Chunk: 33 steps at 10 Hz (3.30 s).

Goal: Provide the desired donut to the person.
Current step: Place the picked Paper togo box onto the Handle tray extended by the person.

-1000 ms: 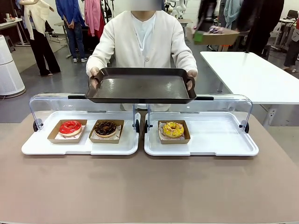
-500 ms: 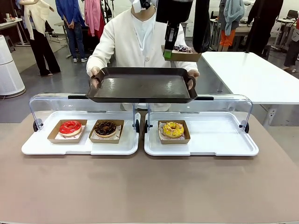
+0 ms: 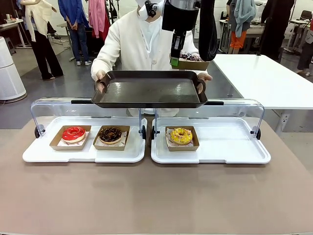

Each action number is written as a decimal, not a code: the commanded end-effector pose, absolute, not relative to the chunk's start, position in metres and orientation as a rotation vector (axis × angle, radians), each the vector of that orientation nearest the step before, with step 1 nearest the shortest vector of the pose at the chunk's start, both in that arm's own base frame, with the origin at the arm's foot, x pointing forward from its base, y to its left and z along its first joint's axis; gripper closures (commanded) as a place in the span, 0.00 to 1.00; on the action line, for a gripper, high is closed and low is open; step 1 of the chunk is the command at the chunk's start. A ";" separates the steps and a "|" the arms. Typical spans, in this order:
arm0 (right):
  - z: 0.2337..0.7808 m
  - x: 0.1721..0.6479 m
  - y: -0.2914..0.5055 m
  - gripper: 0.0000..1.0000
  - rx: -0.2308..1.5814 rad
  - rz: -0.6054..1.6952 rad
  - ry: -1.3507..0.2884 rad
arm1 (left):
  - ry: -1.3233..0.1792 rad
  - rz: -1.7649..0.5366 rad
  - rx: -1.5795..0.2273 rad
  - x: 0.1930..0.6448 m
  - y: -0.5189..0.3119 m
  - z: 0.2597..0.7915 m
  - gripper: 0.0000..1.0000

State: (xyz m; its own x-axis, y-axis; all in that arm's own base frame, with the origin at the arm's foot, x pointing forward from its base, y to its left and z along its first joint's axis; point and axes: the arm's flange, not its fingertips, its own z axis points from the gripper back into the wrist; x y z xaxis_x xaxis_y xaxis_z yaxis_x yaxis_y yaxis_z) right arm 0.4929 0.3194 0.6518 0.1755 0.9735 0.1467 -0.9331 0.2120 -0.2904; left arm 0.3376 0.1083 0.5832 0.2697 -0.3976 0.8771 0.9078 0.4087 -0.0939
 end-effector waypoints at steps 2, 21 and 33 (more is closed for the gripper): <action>0.654 0.492 0.319 0.99 -0.149 1.361 -0.334 | -0.925 -0.994 -0.694 0.338 0.109 0.583 0.00; 0.566 0.520 0.338 0.45 -0.039 1.386 -0.233 | -0.925 -0.994 -0.694 0.338 0.109 0.583 0.00; 0.569 0.511 0.336 0.00 -0.016 1.472 -0.195 | -0.925 -0.994 -0.694 0.338 0.109 0.583 0.00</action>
State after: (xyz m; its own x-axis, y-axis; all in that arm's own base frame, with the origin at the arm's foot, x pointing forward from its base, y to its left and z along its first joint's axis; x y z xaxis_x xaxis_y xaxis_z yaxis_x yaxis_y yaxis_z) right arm 0.5170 0.3431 0.5680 0.1100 0.9884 0.1051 -0.9789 0.1261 -0.1608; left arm 0.3376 0.1082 0.5833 0.2692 -0.3979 0.8771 0.9080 0.4084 -0.0934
